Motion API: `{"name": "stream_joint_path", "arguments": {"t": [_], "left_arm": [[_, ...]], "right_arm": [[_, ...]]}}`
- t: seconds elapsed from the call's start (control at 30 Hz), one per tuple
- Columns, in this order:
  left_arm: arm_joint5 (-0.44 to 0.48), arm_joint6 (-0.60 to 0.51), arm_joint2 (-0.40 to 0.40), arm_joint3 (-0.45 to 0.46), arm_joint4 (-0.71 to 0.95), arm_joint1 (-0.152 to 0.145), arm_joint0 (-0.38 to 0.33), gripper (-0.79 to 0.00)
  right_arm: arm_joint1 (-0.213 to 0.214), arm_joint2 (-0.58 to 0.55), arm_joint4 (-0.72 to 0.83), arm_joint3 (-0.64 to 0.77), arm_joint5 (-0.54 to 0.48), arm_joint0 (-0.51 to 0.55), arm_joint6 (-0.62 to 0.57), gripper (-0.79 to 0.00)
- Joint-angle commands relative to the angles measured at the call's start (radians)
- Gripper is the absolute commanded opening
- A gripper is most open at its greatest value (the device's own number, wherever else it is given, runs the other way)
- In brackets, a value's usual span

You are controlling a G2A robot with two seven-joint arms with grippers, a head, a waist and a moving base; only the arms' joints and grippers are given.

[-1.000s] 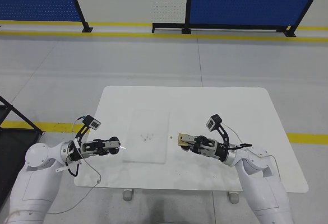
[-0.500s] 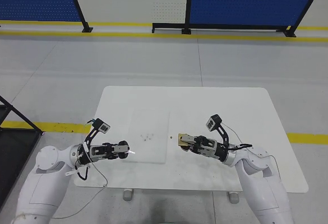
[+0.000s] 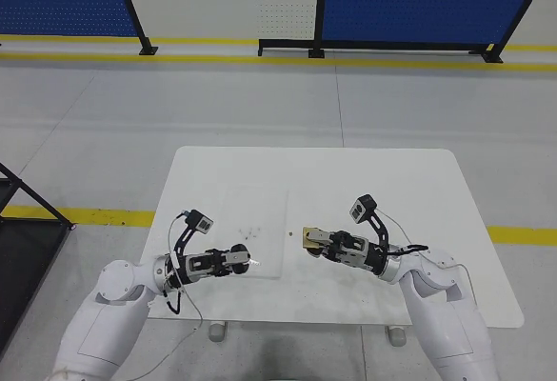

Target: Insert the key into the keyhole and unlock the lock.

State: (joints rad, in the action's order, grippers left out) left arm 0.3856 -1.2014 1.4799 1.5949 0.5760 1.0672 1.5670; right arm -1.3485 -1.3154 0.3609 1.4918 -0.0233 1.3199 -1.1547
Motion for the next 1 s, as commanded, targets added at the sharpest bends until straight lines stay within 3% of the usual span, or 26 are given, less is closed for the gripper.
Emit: {"name": "stream_joint_path", "arguments": {"t": [0.0,0.27,0.67,0.97], "left_arm": [[0.009,0.079,-0.013,0.013,-0.039,0.003,0.005,-0.785],[-0.021,0.289,-0.07,0.058,-0.108,0.016,0.022,-0.785],[-0.022,0.291,-0.071,0.06,-0.111,0.016,0.022,-0.785],[-0.1,0.448,-0.113,0.107,-0.14,0.025,0.04,-0.785]], "right_arm": [[0.0,0.0,0.0,0.0,0.0,0.0,0.0,-0.785],[0.0,0.0,0.0,0.0,0.0,0.0,0.0,-0.785],[0.0,0.0,0.0,0.0,0.0,0.0,0.0,-0.785],[0.0,0.0,0.0,0.0,0.0,0.0,0.0,-0.785]]}}
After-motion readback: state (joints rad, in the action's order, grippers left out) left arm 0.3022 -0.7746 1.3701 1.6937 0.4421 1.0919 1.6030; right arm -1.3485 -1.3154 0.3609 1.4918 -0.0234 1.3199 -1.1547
